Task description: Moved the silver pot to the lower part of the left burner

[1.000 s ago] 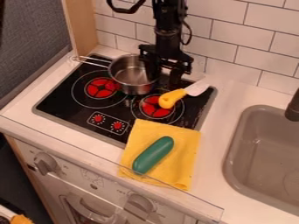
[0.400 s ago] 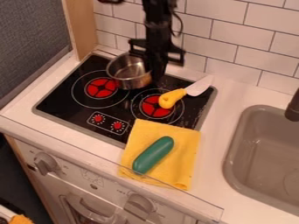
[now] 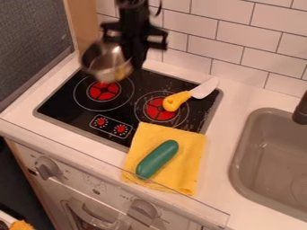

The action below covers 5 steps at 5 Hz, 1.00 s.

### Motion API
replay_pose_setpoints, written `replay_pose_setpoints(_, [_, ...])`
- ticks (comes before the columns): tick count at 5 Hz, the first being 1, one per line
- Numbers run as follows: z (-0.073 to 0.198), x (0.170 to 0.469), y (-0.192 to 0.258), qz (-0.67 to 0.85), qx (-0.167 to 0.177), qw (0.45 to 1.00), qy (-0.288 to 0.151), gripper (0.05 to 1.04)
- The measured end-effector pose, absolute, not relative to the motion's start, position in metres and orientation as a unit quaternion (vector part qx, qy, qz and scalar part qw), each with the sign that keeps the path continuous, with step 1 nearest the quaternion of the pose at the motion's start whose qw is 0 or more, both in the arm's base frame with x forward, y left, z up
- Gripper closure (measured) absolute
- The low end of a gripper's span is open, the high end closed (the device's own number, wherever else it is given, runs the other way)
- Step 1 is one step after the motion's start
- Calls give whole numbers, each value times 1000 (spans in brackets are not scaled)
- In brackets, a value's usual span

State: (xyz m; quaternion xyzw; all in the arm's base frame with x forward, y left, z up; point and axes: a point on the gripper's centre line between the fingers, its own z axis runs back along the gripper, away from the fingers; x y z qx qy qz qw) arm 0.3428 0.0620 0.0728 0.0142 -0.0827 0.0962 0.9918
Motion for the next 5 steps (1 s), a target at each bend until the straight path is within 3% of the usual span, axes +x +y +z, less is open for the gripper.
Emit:
replay_pose_setpoints(2, [38, 301, 77, 96, 45, 993, -44, 1006])
replay_pose_setpoints(4, [31, 292, 103, 98, 79, 992, -29, 1006])
replay_pose_setpoints(5, [25, 281, 109, 105, 77, 991, -15, 1006])
